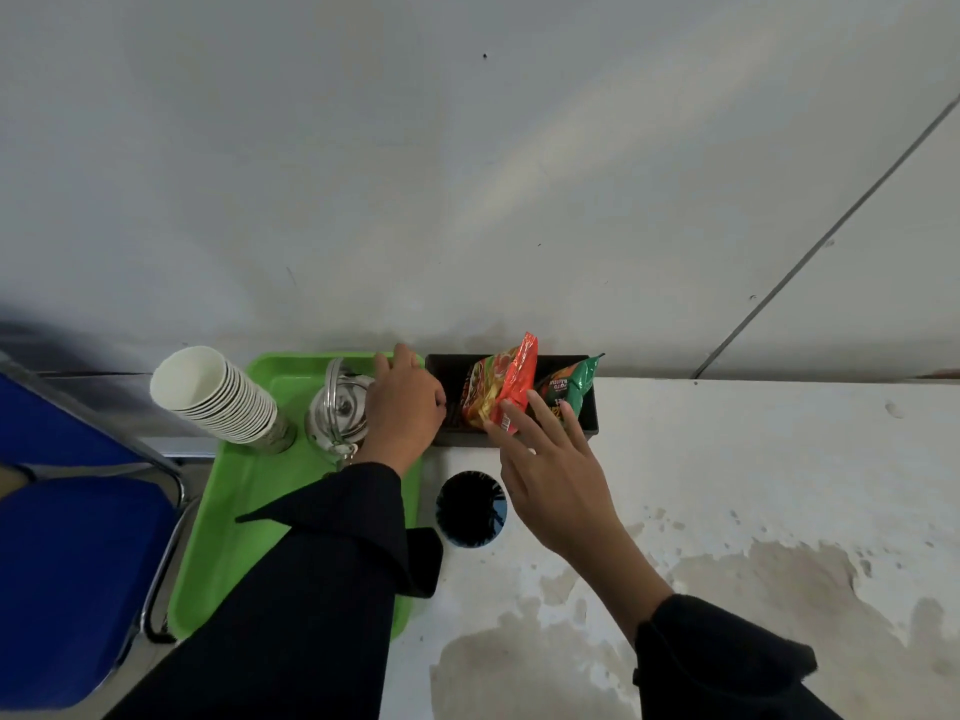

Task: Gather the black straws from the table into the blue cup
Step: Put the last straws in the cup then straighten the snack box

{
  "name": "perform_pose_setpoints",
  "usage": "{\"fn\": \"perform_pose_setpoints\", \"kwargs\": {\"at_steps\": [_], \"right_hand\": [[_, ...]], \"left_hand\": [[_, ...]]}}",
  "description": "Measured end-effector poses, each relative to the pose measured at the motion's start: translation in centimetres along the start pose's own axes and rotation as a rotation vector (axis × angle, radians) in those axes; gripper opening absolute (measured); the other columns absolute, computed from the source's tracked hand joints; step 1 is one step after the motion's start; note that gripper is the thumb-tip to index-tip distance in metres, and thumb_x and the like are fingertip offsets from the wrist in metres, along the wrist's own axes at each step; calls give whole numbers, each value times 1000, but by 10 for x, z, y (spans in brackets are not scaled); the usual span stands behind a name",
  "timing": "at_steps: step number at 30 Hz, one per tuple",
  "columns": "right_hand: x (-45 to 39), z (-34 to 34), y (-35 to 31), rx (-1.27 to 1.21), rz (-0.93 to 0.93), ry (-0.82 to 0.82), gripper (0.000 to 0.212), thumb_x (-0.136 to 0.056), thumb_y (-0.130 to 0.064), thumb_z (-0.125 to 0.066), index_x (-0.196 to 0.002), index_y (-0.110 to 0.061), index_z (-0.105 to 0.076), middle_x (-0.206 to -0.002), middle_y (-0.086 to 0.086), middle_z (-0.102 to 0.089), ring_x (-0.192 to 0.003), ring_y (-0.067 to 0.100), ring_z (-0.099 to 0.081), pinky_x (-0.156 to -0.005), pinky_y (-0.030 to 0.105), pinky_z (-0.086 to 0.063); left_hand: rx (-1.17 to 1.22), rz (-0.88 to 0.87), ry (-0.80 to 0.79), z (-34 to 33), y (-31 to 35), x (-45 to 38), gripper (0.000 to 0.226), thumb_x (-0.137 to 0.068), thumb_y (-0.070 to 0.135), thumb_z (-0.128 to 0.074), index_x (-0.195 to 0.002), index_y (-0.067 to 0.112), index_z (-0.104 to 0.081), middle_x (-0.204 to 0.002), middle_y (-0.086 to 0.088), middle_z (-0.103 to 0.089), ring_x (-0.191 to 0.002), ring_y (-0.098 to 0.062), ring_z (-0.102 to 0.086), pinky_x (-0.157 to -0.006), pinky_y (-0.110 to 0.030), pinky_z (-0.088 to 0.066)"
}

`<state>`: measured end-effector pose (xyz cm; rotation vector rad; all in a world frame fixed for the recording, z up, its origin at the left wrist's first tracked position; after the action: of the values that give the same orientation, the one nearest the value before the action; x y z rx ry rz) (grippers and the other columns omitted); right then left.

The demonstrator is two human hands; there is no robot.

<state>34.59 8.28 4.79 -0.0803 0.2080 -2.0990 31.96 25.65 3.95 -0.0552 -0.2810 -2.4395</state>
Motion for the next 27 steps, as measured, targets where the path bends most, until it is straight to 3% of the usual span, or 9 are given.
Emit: {"fn": "perform_pose_setpoints", "kwargs": {"at_steps": [3,12,17,20,22,27], "right_hand": [[0,1,1,-42,-2,15,43,-97,-32,-33,-137,-26,-47,-150,2,-41,-146,25,-21,-117,52,-21],[2,-8,5,-106,-2,28,44,-96,-33,-33,-138,-28,-43,-151,2,-39,-146,23,-19,-118,49,-20],[3,-10,7,-135,-19,40,44,-96,-34,-33,-139,-30,-43,-150,2,-41,-146,22,-22,-118,47,-21],[2,-10,8,-167,-31,57,42,-96,-32,-36,-136,-28,-47,-149,2,-43,-145,22,-23,-119,46,-21],[1,-9,9,-178,-37,65,41,-96,-31,-38,-135,-28,-49,-148,2,-44,-145,22,-25,-119,45,-18],[-1,3,3,-256,-49,119,40,-95,-29,-39,-132,-25,-53,-146,2,-47,-144,22,-28,-120,43,-18]], "left_hand": [[-64,21,-17,-9,7,-9,12,-79,21,-76,-88,28,-77,-129,-3,-43,-119,-31,-35,-81,-36,-47],[-280,110,-97,-32,13,-24,13,-82,10,-64,-90,18,-70,-148,-5,-32,-134,-41,-24,-96,-44,-36],[-251,122,-109,-34,15,-27,10,-81,13,-64,-88,17,-69,-145,-4,-36,-130,-40,-26,-94,-44,-33],[-216,160,-116,-29,5,-28,17,-78,35,-72,-90,23,-74,-141,-1,-39,-127,-38,-25,-95,-47,-31],[-194,190,-115,-21,0,-26,24,-75,48,-74,-87,27,-76,-132,0,-44,-123,-36,-28,-93,-48,-33],[14,306,-105,7,-14,-11,21,-76,52,-73,-79,32,-78,-112,2,-59,-120,-38,-39,-100,-55,-29]]}}
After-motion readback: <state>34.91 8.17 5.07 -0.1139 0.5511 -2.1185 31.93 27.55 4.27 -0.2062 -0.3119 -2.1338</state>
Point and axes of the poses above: each hand's wrist, its own x-axis away from the middle knuckle, its own z-axis out of the back of the hand, y = z × x, the point moved 10 cm from there along -x, towards the middle knuckle
